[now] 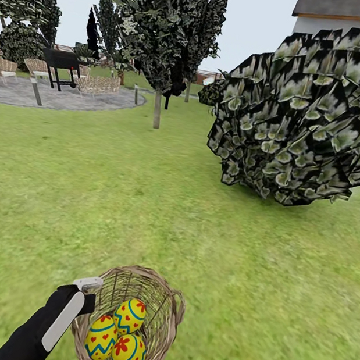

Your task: Take the three Easter eggs out of the wicker basket on the lawn in the garden, then place them on the lawn next to a single tree (choose any tree) so that all three eggs are next to the same tree and none are left in the basket.

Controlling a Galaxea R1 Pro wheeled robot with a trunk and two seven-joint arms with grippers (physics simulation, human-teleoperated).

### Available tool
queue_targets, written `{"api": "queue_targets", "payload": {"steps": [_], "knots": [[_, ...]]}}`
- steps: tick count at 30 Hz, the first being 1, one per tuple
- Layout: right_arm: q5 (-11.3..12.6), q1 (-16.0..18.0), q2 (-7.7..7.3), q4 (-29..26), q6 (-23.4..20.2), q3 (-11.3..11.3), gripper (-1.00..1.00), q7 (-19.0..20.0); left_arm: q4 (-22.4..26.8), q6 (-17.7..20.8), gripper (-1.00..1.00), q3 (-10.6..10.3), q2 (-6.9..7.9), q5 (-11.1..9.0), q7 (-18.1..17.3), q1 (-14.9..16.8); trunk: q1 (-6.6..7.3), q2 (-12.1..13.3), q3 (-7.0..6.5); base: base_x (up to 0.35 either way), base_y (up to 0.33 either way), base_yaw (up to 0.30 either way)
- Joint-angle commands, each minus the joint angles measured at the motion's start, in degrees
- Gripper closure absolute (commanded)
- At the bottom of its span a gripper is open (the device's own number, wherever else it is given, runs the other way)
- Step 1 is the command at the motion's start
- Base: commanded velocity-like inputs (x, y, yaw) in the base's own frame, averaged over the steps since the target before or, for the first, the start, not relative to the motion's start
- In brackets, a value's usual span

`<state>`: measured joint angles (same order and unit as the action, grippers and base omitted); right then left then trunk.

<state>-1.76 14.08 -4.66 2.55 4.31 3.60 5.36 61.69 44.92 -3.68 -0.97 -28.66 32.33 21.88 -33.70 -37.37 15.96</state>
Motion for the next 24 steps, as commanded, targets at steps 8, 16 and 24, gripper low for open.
{"api": "queue_targets", "payload": {"steps": [8, 16, 24], "knots": [[0.1, 0.0, -0.09, 0.0, 0.0, 0.0, -1.00, 0.0, 0.0, 0.0, 1.00, 0.0, -0.01, -0.1, 0.0, 0.0, 1.76, 3.2, -1.45, 0.000, 0.000, 0.000], [0.1, 0.0, 0.00, 0.0, 0.0, 0.0, -1.00, 0.0, 0.0, 0.0, 1.00, 0.0, -0.02, -0.1, 0.0, 0.0, 3.52, 6.4, -2.84, 0.000, 0.000, 0.167], [0.0, 0.0, 0.00, 0.0, 0.0, 0.0, -1.00, 0.0, 0.0, -0.1, 1.00, 0.0, -0.01, -0.1, 0.0, 0.0, 5.28, 9.6, -3.80, 0.000, 0.000, 0.217]]}}
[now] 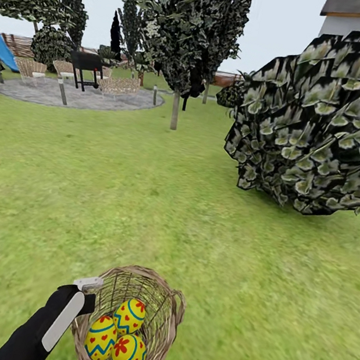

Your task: Take the three Easter eggs out of the wicker basket on the lawn in the garden, then place them on the lawn next to a single tree (choose any tree) so that all three eggs are next to the same tree and none are left in the basket.

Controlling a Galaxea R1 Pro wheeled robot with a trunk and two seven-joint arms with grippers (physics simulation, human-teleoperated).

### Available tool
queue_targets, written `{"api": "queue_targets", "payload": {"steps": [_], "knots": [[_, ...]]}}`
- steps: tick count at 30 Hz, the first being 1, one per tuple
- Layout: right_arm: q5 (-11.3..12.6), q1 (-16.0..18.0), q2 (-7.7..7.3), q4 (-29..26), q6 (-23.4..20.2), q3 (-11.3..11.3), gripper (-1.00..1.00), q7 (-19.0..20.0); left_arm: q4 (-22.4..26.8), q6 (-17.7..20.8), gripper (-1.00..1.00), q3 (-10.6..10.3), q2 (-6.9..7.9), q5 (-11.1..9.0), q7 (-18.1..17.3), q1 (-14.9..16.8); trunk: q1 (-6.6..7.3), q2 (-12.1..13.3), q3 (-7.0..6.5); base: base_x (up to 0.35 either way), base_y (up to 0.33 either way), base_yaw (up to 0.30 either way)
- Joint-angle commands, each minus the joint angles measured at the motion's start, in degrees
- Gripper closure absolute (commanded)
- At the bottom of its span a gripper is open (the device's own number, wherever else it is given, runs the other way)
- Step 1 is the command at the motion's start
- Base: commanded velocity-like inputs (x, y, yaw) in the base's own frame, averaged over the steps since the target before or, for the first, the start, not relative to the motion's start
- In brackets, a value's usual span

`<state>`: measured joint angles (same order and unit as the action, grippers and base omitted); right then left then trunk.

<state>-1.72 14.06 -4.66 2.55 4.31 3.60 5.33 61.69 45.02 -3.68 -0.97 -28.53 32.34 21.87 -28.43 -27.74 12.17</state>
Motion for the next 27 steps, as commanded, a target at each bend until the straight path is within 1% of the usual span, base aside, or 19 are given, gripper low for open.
{"api": "queue_targets", "payload": {"steps": [1, 4, 12, 17, 21, 27], "knots": [[0.0, 0.0, 0.00, 0.0, 0.0, 0.0, -1.00, 0.0, 0.0, -0.2, 1.00, 0.0, -0.02, -0.2, 0.0, 0.0, 0.23, 0.4, -0.12, 0.000, 0.000, 0.195], [0.0, 0.0, -0.03, 0.0, 0.0, 0.0, -1.00, 0.0, 0.0, -0.2, 1.00, 0.0, 0.00, -0.2, 0.0, 0.0, 0.89, 1.6, -0.48, 0.000, 0.000, 0.157], [0.0, 0.0, -0.04, 0.0, 0.0, 0.0, -1.00, 0.0, 0.0, -0.2, 1.00, 0.0, 0.01, -0.2, 0.0, 0.0, 2.64, 4.8, -1.86, 0.000, 0.000, 0.006], [0.0, 0.0, -0.07, 0.0, 0.0, 0.0, -1.00, 0.0, 0.0, -0.2, 1.00, 0.0, 0.01, -0.2, 0.0, 0.0, 2.64, 4.8, -1.72, 0.000, 0.000, 0.000], [0.0, 0.0, -0.02, 0.0, 0.0, 0.0, -1.00, 0.0, 0.0, -0.2, 1.00, 0.0, 0.01, -0.2, 0.0, 0.0, 2.64, 4.8, -1.72, 0.000, 0.000, 0.145], [-0.1, 0.0, -0.07, -0.1, 0.0, 0.0, -1.00, 0.0, 0.0, -0.3, 1.00, 0.0, 0.01, -0.2, 0.0, 0.0, 2.64, 4.8, -1.72, 0.000, 0.000, 0.015]]}}
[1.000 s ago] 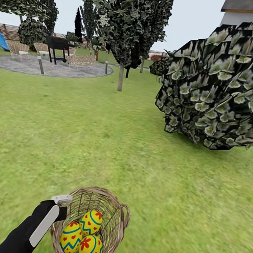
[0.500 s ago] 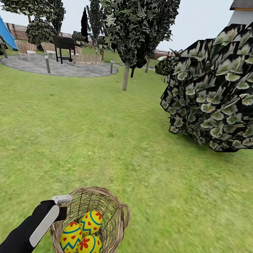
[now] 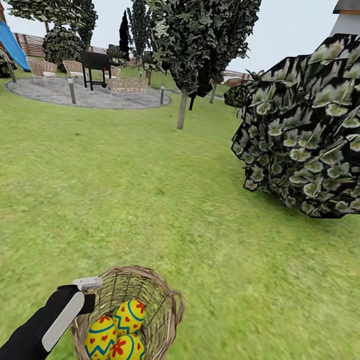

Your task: Take the three Easter eggs out of the wicker basket on the lawn in the garden, then place them on the lawn next to a single tree (choose any tree) so that all three eggs are next to the same tree and none are left in the basket.

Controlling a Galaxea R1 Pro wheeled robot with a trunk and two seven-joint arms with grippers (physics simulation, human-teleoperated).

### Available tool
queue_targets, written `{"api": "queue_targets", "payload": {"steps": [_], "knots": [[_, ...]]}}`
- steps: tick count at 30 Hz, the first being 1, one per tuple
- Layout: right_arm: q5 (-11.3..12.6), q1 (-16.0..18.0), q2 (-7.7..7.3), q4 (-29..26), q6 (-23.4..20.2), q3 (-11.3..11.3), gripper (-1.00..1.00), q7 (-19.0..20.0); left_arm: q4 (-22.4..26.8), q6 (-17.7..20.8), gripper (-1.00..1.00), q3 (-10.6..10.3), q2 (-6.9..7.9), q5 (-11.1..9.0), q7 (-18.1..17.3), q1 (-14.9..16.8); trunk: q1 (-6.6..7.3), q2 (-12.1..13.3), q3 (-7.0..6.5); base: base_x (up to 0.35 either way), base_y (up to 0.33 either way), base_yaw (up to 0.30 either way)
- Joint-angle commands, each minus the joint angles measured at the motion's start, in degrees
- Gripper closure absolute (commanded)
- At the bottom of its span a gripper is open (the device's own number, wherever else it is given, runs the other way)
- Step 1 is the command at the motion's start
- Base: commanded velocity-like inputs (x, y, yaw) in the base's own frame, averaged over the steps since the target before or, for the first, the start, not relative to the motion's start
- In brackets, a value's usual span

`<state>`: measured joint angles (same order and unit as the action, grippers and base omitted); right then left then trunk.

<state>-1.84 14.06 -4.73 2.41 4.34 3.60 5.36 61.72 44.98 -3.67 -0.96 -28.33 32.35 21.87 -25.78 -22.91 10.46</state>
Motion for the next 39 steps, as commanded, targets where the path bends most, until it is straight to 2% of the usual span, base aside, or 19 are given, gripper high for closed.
{"api": "queue_targets", "payload": {"steps": [1, 4, 16, 22, 39], "knots": [[0.0, 0.0, 0.14, 0.0, 0.0, 0.0, -1.00, 0.0, 0.0, -0.3, 1.00, 0.0, 0.00, -0.4, 0.0, 0.0, 0.00, 0.0, 0.00, 0.000, 0.000, 0.000], [0.1, 0.0, 0.16, 0.0, 0.0, 0.0, -1.00, 0.0, 0.0, -0.3, 1.00, 0.0, 0.00, -0.4, 0.0, 0.0, 0.00, 0.0, 0.00, 0.000, 0.000, 0.053], [0.2, 0.0, 0.25, 0.0, 0.0, 0.0, -1.00, -0.1, 0.1, -0.5, 1.00, 0.5, 0.00, -0.4, -0.1, 0.0, 0.00, 0.0, 0.00, 0.009, 0.000, 0.270], [0.2, 0.0, 0.21, -0.2, 0.0, 0.1, -1.00, 0.0, 0.1, -0.7, 1.00, 1.3, 0.00, -0.4, -0.2, 0.0, 0.00, 0.0, 0.00, 0.303, 0.000, 0.015], [0.2, 0.0, 0.16, -0.3, 0.1, 0.1, -1.00, 0.0, 0.2, -0.8, 1.00, 1.2, -0.32, -0.4, -0.2, 0.0, 0.00, 0.0, 0.00, 0.331, 0.000, 0.000]]}}
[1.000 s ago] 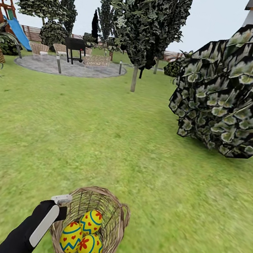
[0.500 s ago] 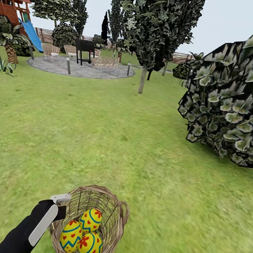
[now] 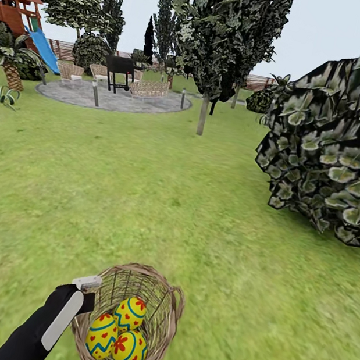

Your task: Take the three Easter eggs out of the wicker basket on the lawn in the garden, then place them on the lawn next to a single tree (choose any tree) so that all three eggs are next to the same tree and none are left in the basket.

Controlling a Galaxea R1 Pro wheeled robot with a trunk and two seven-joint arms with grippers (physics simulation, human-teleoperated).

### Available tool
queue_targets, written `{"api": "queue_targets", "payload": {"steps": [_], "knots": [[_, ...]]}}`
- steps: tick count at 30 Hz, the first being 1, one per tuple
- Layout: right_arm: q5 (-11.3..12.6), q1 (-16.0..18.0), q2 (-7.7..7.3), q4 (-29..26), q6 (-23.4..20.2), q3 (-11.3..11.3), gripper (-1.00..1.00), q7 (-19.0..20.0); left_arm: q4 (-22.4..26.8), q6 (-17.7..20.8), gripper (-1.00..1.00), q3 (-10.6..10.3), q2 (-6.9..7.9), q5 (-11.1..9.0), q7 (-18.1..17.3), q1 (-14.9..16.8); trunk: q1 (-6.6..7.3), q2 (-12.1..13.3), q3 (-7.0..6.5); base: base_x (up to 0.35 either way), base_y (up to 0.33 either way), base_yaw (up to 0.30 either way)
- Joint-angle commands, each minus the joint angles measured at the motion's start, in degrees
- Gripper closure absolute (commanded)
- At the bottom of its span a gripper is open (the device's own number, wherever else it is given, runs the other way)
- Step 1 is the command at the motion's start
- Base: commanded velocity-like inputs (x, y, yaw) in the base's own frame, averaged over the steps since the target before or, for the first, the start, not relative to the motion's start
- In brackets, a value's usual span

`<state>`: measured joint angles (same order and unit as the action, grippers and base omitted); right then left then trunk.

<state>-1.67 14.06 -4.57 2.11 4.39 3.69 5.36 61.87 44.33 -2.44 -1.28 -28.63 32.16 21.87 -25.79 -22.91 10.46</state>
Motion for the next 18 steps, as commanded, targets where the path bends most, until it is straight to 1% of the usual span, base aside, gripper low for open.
{"api": "queue_targets", "payload": {"steps": [1, 18], "knots": [[0.0, 0.0, 0.00, 0.0, 0.0, 0.0, -1.00, 0.0, 0.0, -0.1, 1.00, 0.0, 0.01, -0.1, 0.0, 0.0, 0.00, 0.0, 0.00, 0.331, 0.000, 0.000], [0.0, 0.0, 0.00, 0.0, 0.0, 0.0, -1.00, 0.0, -0.1, -0.1, 1.00, 0.0, 0.04, -0.1, 0.1, 0.0, 0.00, 0.0, 0.00, 0.331, 0.000, 0.000]]}}
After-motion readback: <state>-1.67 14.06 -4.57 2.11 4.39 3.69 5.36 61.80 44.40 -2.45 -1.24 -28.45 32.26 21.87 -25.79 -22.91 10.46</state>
